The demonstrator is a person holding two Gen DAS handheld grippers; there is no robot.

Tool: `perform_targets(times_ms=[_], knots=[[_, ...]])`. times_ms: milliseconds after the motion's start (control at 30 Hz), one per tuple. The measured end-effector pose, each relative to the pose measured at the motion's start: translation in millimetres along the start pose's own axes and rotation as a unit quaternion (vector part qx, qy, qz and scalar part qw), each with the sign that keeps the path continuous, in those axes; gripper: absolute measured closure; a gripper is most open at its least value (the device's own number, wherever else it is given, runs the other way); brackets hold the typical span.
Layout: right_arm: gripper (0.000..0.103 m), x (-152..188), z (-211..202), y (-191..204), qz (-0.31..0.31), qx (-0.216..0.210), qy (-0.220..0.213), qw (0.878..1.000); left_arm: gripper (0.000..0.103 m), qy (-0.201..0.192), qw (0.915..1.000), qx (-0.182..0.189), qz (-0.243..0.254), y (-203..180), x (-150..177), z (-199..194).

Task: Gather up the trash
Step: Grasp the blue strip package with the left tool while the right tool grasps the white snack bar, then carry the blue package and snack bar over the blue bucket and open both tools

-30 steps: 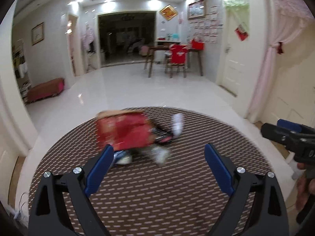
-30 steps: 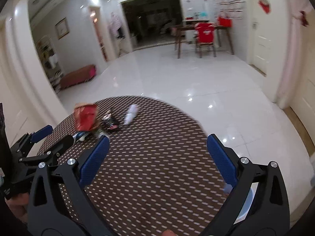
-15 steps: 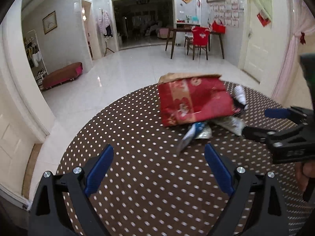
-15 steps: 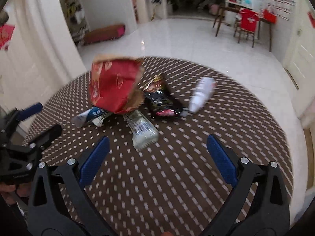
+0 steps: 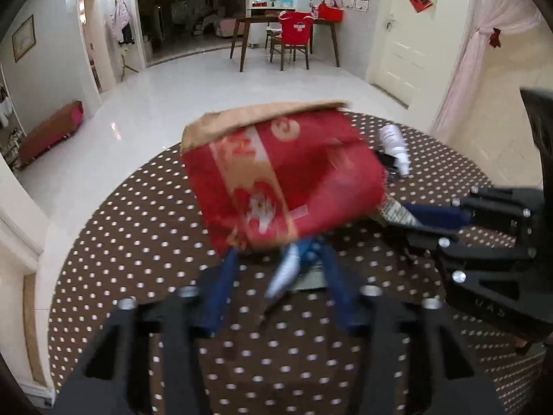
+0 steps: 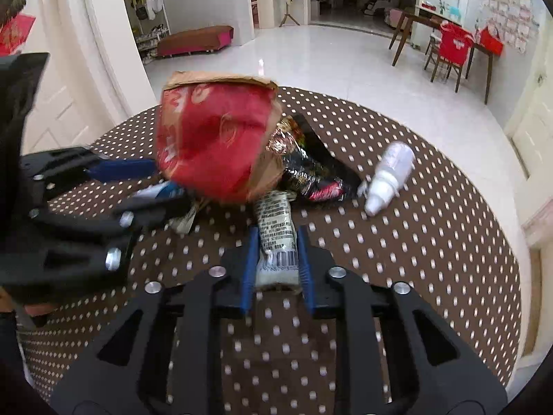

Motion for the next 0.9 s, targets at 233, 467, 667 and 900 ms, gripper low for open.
perform_targets(times_ms=[233, 467, 667, 900], knots=[[0.084, 30, -29, -22, 0.027, -0.010, -0.005, 1.000, 0.089, -0.004, 0.9999, 0.014, 0.005, -23, 24, -13], [0.084, 59, -56, -37, 0.047, -0.014, -0.011, 0.999, 0.090, -0.017, 0.9994, 0.029, 0.001, -39, 68, -45], [0.085, 87, -78, -46, 0.073, -0.023, -0.020, 0.997, 0.090, -0.014, 0.9990, 0.040, 0.013, -61, 89, -53], [0.085, 105, -107, -73, 0.115, -0.024, -0.040, 0.992, 0.092, -0.034, 0.9973, 0.065, 0.006, -85, 81, -58]])
Point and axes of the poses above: each gripper's, at about its wrist camera, not at the fingertips, and z roughly the way its jaws point, y to its left, x to its underside, the point moved 4 cm from there along z, roughly the way its jaws point, and after that the axes turned 9 degrees about x, right-handed, at the moved point
